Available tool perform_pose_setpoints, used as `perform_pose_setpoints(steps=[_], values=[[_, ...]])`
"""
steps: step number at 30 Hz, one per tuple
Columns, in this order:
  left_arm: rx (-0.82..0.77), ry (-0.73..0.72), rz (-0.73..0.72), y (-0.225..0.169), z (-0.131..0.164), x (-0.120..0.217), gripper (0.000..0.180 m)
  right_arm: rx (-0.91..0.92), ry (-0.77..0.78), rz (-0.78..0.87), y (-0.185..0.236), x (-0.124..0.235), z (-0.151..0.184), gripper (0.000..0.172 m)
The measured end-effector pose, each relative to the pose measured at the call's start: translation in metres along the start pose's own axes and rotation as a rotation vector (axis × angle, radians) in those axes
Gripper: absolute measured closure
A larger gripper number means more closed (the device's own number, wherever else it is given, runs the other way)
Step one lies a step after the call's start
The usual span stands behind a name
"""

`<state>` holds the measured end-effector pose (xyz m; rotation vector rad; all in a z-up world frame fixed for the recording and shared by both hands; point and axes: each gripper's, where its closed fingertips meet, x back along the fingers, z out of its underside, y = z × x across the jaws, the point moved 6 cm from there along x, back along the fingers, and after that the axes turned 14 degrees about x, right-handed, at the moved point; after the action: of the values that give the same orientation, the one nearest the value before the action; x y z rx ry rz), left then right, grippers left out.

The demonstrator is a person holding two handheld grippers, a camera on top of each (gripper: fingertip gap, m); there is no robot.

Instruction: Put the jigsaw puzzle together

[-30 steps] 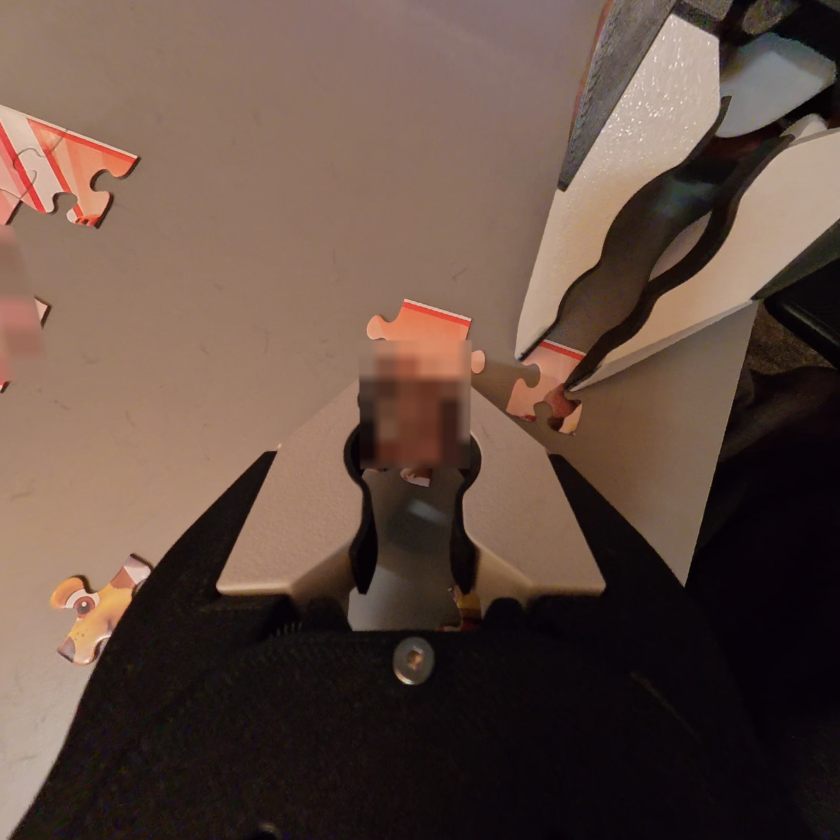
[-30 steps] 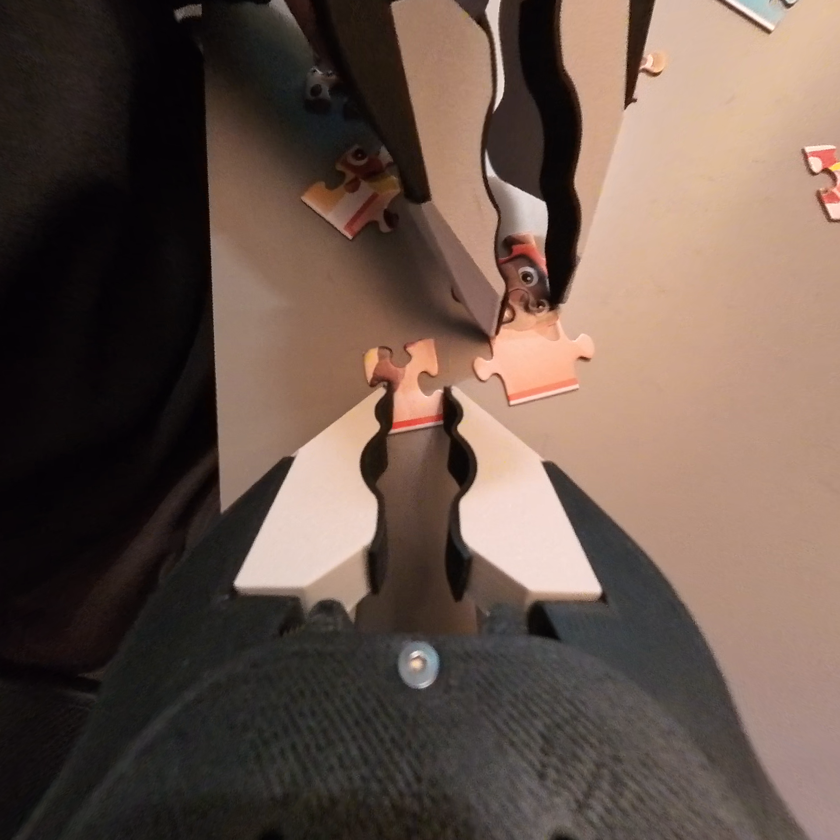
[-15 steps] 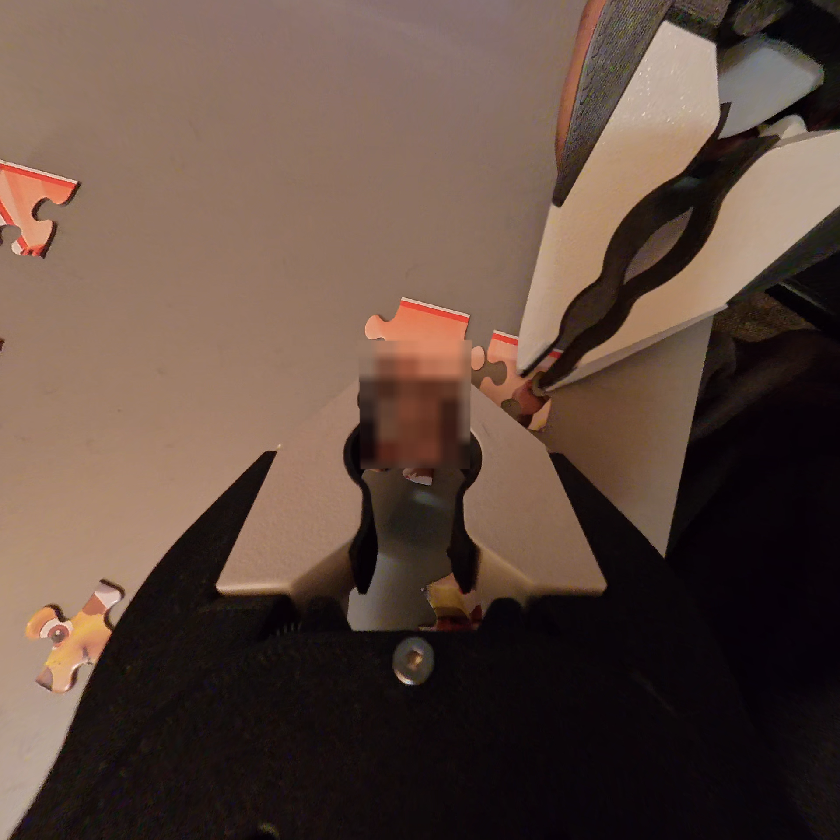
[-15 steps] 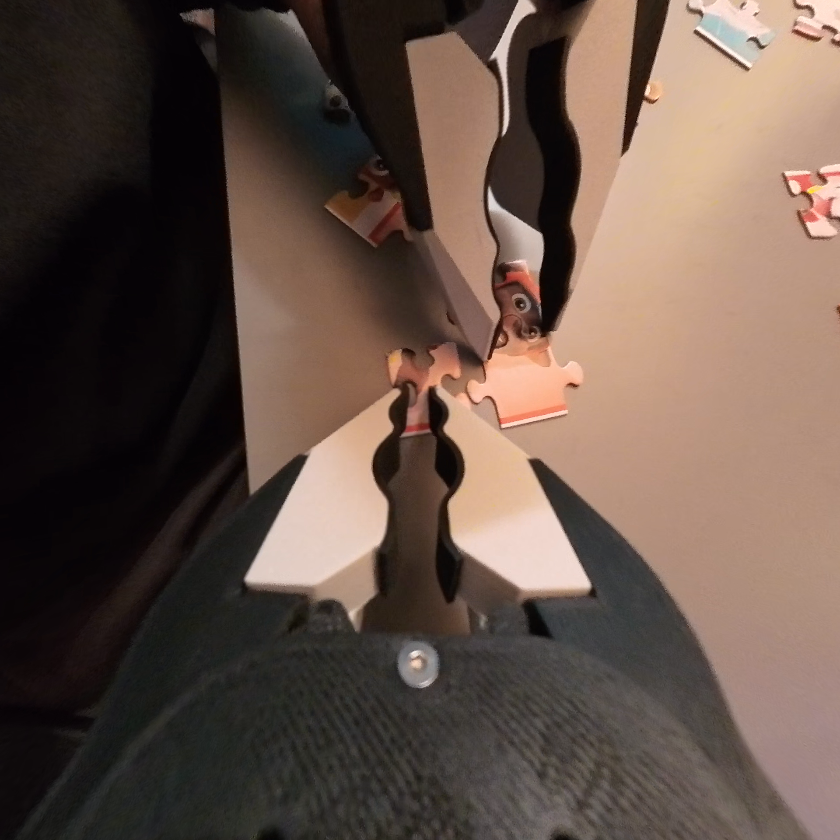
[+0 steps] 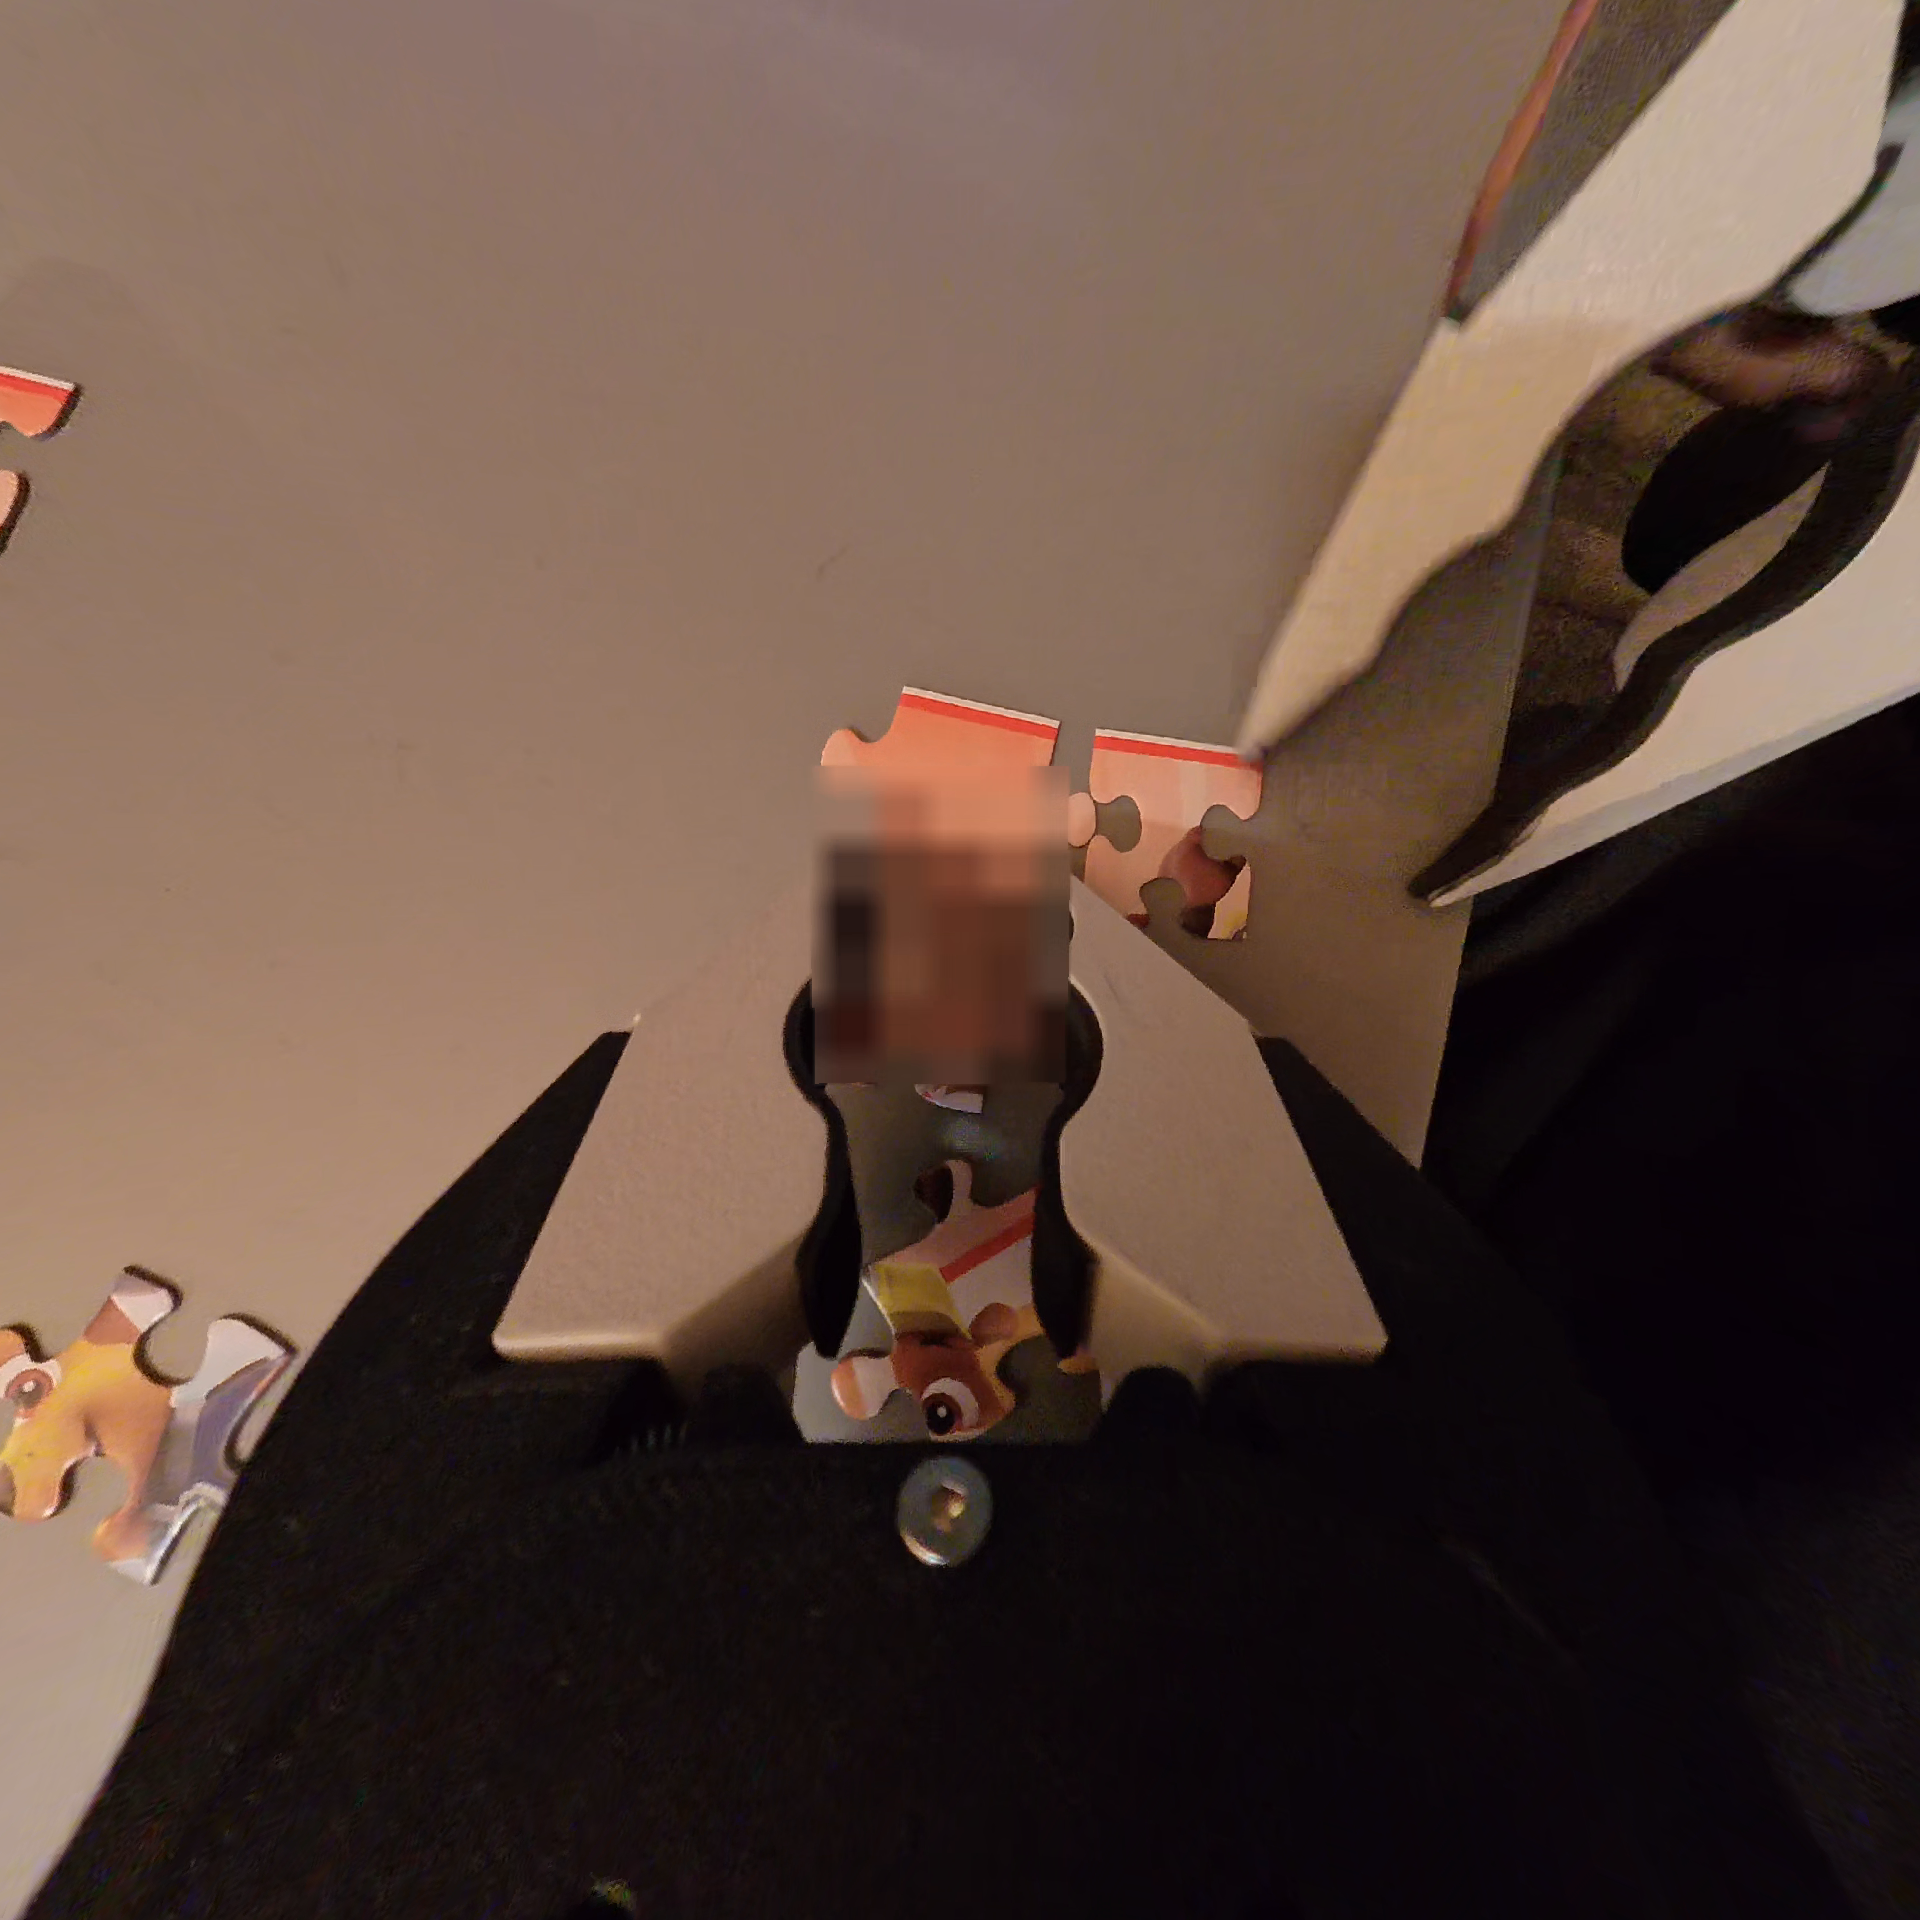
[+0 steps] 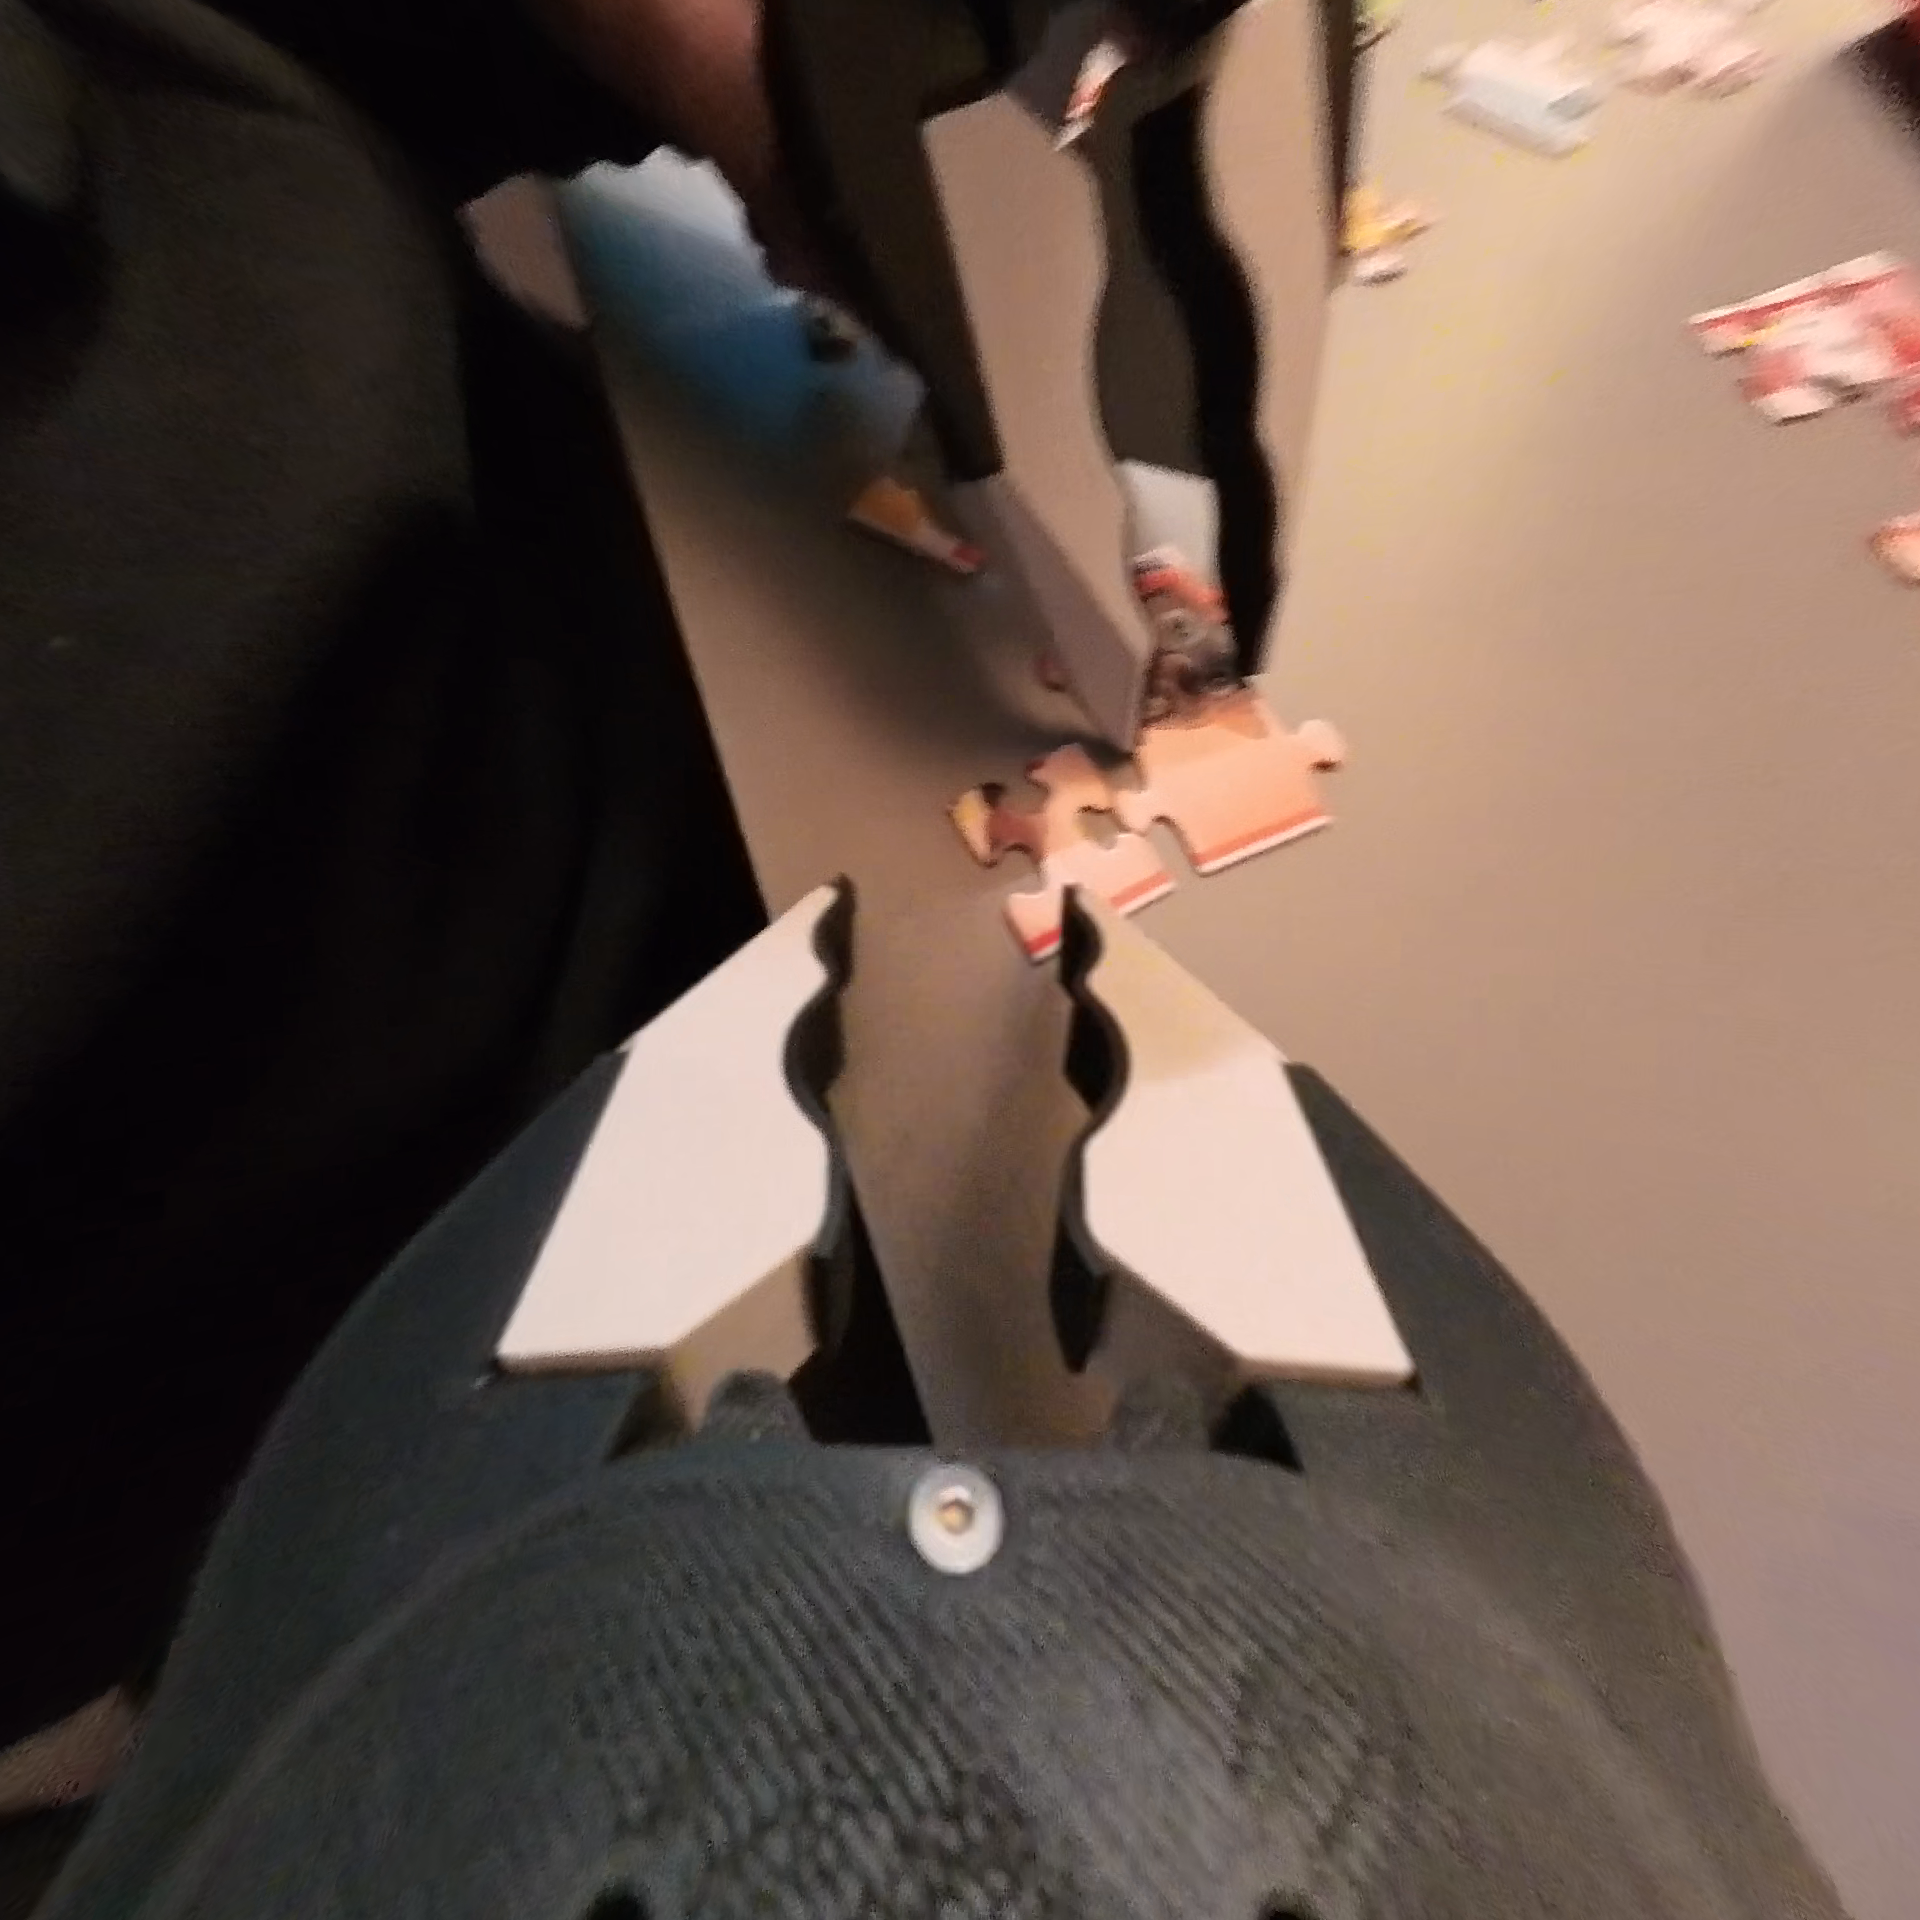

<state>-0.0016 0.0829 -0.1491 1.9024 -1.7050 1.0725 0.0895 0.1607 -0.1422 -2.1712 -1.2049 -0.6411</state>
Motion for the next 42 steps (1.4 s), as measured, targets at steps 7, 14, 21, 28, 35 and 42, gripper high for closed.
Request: perform_pose_setpoints(steps=[7,14,21,28,35,42], values=[[-0.006,0.010,-0.001,-0.009,0.005,0.002,0.150,-0.137,-0.048,-0.057,0.009,-0.004,0.005,0.112],[-0.011,0.000,-0.003,-0.022,0.014,0.005,0.150,-0.083,0.009,-0.007,0.040,0.006,0.001,0.119],[-0.011,-0.009,-0.003,-0.028,0.018,0.007,0.150,0.040,0.008,0.074,0.049,-0.006,-0.005,0.119],[0.022,-0.031,0.010,-0.027,0.020,0.008,0.151,0.206,0.106,0.237,0.054,-0.005,-0.003,0.148],[0.028,-0.034,0.009,-0.027,0.020,0.008,0.152,0.403,0.199,0.347,0.058,-0.005,-0.006,0.168],[0.036,-0.036,0.016,-0.026,0.019,0.008,0.152,0.424,0.180,0.389,0.062,0.005,-0.012,0.172]])
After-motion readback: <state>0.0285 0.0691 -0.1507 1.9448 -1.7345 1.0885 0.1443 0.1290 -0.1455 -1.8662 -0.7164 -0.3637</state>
